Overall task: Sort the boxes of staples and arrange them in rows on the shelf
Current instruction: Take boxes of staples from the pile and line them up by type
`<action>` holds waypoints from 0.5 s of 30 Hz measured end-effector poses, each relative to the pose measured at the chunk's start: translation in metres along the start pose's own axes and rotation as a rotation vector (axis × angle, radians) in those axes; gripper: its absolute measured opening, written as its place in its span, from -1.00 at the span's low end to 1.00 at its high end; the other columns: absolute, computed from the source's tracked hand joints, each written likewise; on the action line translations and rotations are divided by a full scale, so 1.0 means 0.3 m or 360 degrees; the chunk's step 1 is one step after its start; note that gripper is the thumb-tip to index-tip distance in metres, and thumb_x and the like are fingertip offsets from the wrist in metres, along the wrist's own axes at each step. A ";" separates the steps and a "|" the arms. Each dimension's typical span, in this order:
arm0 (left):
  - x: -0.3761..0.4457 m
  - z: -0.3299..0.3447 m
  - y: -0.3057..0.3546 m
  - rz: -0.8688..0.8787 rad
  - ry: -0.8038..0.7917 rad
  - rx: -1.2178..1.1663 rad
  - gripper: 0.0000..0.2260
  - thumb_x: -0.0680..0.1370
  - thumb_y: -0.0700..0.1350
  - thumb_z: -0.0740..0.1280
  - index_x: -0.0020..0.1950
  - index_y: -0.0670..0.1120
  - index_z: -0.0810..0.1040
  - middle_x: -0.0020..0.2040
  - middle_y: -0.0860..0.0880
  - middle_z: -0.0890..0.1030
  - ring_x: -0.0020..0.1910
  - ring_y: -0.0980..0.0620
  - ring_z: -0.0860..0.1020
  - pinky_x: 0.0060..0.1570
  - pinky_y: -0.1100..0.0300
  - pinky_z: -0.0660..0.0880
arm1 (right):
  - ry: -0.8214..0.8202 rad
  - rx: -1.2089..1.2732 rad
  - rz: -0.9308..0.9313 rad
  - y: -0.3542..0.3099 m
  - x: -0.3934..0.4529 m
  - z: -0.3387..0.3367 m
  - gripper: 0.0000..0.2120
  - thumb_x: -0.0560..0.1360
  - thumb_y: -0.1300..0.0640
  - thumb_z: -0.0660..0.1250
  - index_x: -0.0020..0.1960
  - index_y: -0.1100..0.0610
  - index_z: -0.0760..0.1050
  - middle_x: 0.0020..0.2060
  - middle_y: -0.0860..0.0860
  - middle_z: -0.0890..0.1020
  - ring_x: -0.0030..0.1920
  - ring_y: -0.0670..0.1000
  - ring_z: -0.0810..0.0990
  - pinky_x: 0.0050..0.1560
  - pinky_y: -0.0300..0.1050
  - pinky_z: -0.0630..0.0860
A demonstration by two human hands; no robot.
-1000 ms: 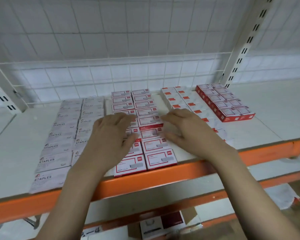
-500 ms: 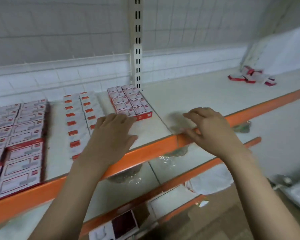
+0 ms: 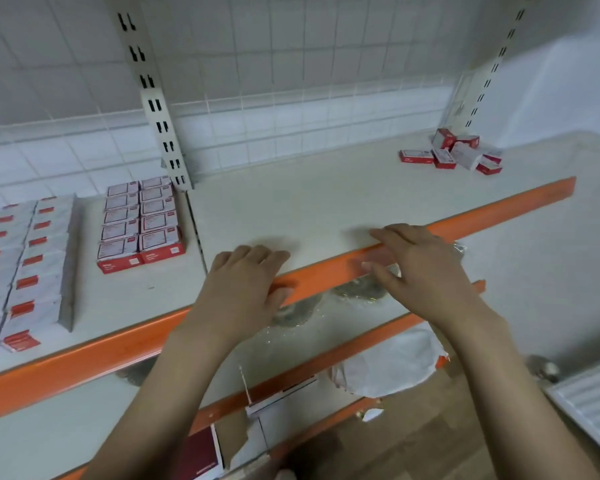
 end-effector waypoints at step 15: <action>0.611 -0.022 0.134 0.0269 0.0076 0.0058 -0.53 0.59 0.11 0.13 0.48 0.05 0.18 0.39 0.03 0.34 0.37 -0.01 0.28 0.32 0.09 0.15 | -0.0049 -0.0129 0.0149 0.416 0.337 -0.012 -0.46 0.51 -0.05 0.27 0.42 0.12 0.29 0.28 0.08 0.44 0.25 0.15 0.41 0.23 0.08 0.36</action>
Point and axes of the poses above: each hand's wrist, its own x-axis towards the middle knuckle, its own z-axis out of the palm, y = z × x, the point moved 6 cm from there along x, towards the middle knuckle
